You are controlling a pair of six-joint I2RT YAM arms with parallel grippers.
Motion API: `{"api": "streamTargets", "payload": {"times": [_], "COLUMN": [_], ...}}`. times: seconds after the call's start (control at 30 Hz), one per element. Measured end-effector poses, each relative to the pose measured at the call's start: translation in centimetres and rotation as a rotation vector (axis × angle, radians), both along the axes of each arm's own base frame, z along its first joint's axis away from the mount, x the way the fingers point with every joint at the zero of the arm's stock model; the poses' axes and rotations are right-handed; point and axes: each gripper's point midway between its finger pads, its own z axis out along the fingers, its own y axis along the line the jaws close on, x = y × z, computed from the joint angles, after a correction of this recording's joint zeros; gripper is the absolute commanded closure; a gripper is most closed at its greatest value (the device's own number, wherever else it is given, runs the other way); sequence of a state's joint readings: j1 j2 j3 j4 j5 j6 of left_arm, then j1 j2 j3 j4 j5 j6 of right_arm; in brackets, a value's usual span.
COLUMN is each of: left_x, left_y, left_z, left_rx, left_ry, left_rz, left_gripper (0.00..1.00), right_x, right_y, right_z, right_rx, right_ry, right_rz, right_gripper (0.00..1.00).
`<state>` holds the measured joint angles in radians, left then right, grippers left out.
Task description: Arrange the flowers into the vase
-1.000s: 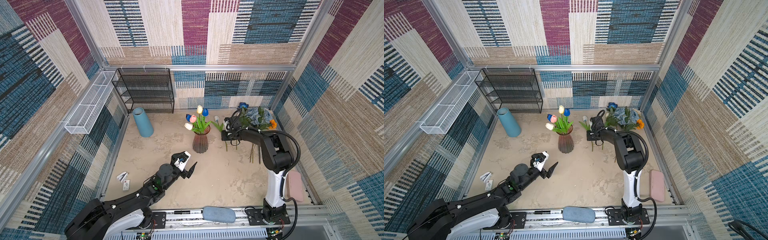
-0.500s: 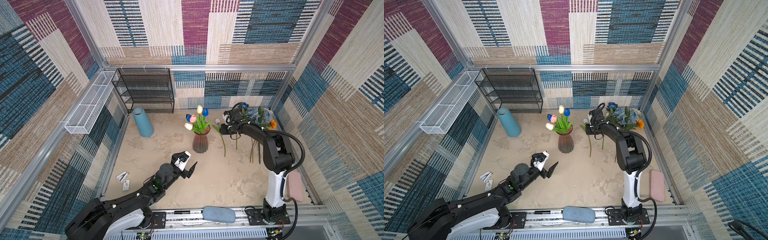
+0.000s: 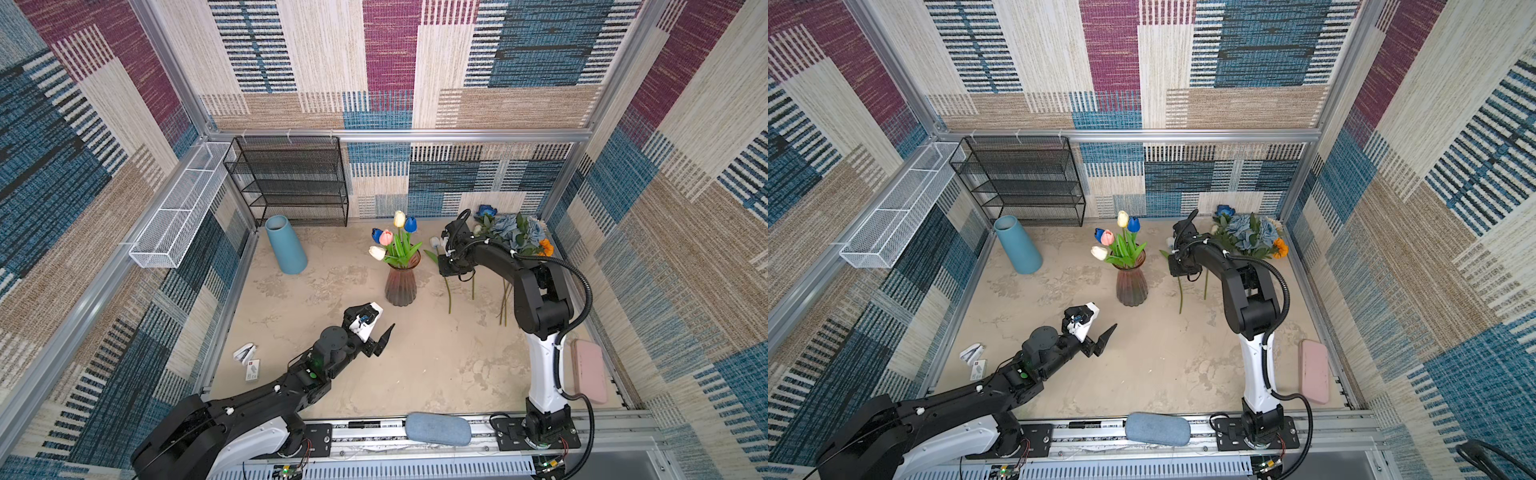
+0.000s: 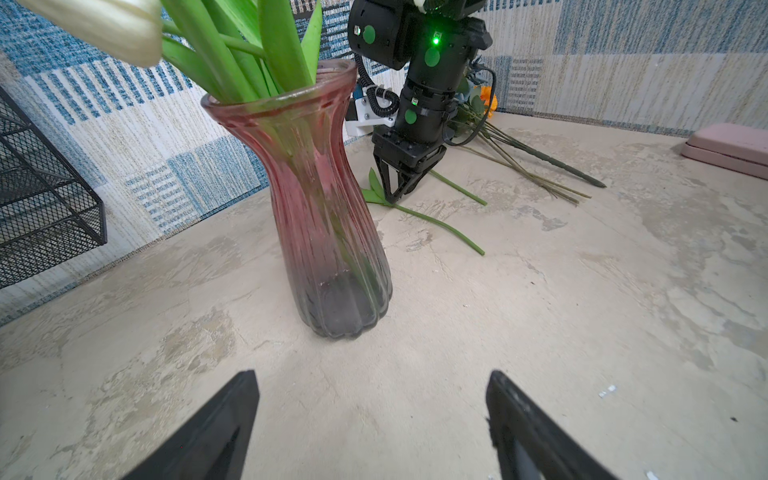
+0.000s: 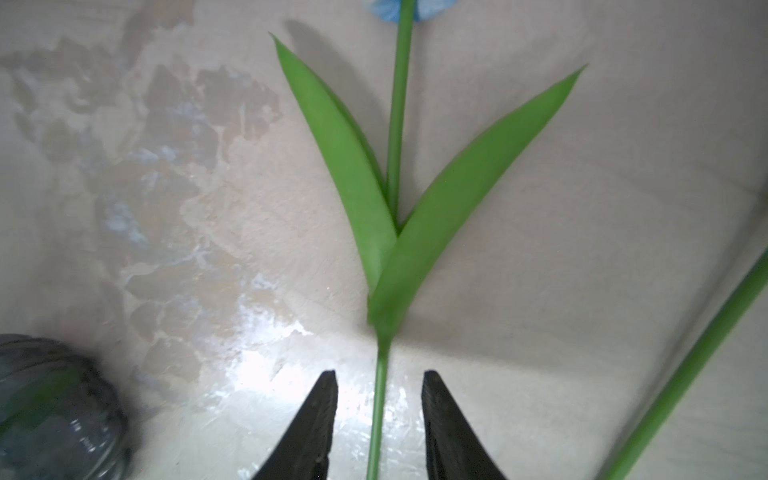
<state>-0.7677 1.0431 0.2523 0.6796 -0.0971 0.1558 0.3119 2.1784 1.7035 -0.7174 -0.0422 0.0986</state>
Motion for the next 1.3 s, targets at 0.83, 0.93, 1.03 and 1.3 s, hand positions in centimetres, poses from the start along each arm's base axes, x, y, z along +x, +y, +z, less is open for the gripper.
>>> {"api": "streamTargets", "payload": {"times": [0.83, 0.93, 1.03, 1.3], "left_x": [-0.2, -0.4, -0.4, -0.5], "left_y": [0.3, 0.4, 0.5, 0.6], "left_z": [0.5, 0.5, 0.8, 0.7], "left_rx": [-0.004, -0.006, -0.013, -0.013], "left_ry": [-0.006, -0.008, -0.016, -0.016], "left_rz": [0.004, 0.004, 0.004, 0.004], "left_gripper": [0.11, 0.11, 0.11, 0.11], "right_x": [0.4, 0.7, 1.4, -1.5], "right_y": [0.3, 0.6, 1.4, 3.7], "right_z": [2.0, 6.1, 11.4, 26.4], "right_rx": [-0.025, 0.025, 0.119, 0.481], "right_ry": [-0.038, -0.154, -0.318, -0.828], "right_rz": [0.035, 0.019, 0.016, 0.112], "right_gripper": [1.0, 1.0, 1.0, 1.0]}}
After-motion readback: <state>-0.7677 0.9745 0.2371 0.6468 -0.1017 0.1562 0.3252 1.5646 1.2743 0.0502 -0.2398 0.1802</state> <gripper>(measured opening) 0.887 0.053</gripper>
